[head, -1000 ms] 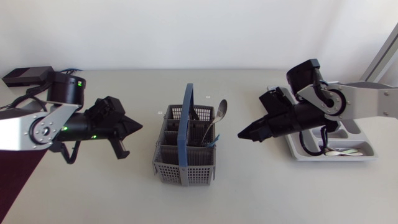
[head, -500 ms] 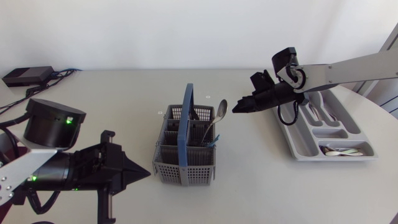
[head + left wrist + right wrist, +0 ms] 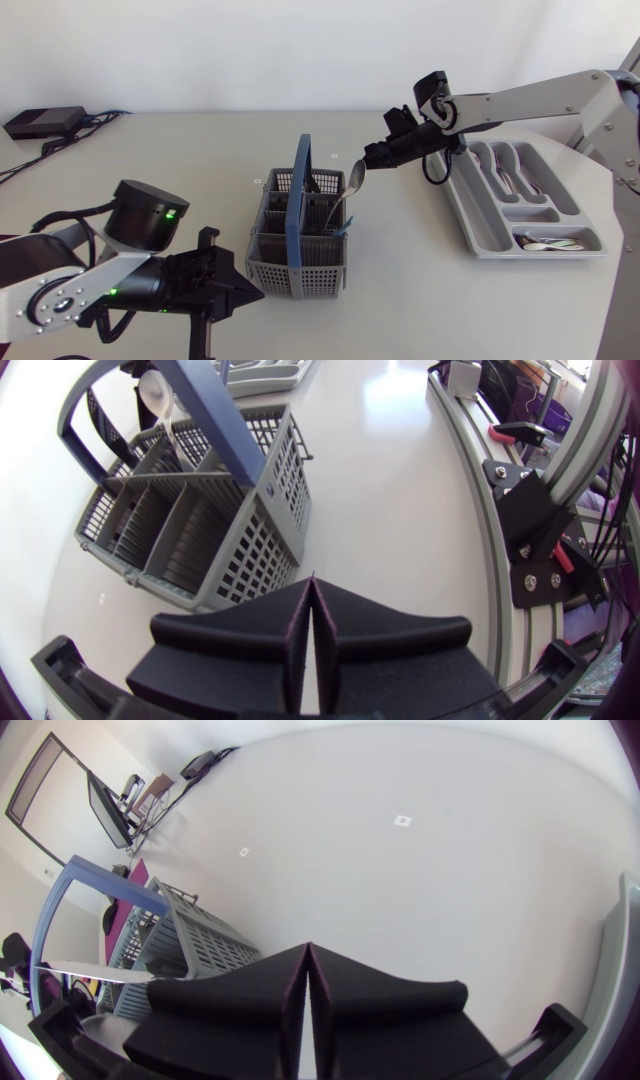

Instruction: Sort the cutlery from the basket into the organizer compartments.

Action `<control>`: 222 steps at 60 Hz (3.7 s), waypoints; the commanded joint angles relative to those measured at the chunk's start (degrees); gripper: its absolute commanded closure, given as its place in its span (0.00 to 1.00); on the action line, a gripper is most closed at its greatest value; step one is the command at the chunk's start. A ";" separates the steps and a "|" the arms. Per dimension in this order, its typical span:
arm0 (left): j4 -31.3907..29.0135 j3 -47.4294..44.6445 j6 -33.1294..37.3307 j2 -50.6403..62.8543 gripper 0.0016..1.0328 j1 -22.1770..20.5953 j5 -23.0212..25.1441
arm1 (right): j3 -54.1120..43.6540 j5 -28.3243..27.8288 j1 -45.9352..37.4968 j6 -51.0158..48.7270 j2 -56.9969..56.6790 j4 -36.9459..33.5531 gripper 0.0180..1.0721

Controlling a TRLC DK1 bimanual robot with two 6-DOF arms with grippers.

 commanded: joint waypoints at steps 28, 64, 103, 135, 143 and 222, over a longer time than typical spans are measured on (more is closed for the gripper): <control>12.00 -0.59 -0.30 7.57 0.97 10.28 0.29 | 7.29 -10.36 3.01 -1.48 6.76 -8.41 0.95; 20.35 9.17 0.05 20.92 0.97 16.78 0.38 | -21.62 -10.27 -1.82 -8.34 -14.24 -8.41 0.95; 23.07 24.02 -1.00 36.31 0.97 20.21 0.73 | -25.49 -4.65 3.54 0.54 -18.73 -1.38 0.95; 22.89 16.29 -0.04 26.29 0.97 26.28 1.70 | -31.55 4.58 2.22 0.80 -25.93 3.01 0.94; 19.73 11.19 0.40 15.83 0.89 27.95 3.72 | -33.49 5.11 0.99 -0.78 -30.33 2.57 0.83; 13.67 11.10 -7.24 10.11 0.63 12.04 6.18 | -45.62 6.43 4.07 -5.09 -52.65 -2.70 0.43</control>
